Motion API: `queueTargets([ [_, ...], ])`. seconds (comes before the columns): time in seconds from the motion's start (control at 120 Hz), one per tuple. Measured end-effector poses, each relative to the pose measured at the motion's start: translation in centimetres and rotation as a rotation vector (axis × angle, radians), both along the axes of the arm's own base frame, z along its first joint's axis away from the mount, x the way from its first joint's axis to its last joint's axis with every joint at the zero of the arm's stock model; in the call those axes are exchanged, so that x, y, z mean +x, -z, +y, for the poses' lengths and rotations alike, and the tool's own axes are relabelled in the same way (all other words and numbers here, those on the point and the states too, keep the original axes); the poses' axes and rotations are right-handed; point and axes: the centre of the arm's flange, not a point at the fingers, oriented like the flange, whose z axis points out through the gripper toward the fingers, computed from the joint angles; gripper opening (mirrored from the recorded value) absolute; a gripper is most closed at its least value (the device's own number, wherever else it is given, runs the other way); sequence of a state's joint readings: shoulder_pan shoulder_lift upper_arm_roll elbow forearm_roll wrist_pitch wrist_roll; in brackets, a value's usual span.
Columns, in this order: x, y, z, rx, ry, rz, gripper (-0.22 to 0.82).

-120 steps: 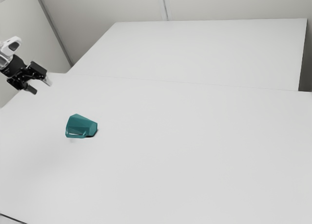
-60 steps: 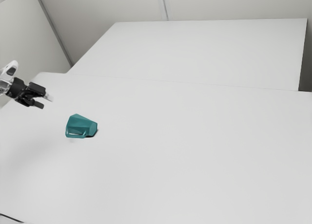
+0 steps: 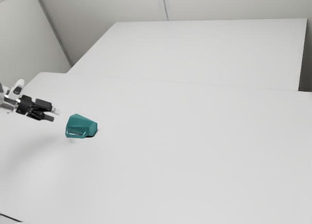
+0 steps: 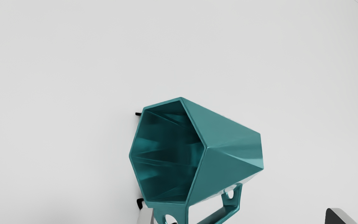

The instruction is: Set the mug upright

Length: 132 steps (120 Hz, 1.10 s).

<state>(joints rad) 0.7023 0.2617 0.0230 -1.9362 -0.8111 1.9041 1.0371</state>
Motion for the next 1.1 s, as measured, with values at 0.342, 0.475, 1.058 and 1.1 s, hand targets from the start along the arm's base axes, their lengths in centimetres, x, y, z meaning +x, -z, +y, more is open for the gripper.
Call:
queueTargets([
  [0.342, 0.4, 2.8, 0.0, -0.038, 0.013, -0.034, 0.60],
  [0.475, 0.5, 3.7, 0.0, -0.049, 0.017, -0.040, 0.60],
  [1.058, 2.7, 4.4, -2.0, -0.069, 0.074, -0.090, 0.60],
  [1.1, 2.9, 4.4, -2.3, -0.071, 0.081, -0.092, 0.60],
])
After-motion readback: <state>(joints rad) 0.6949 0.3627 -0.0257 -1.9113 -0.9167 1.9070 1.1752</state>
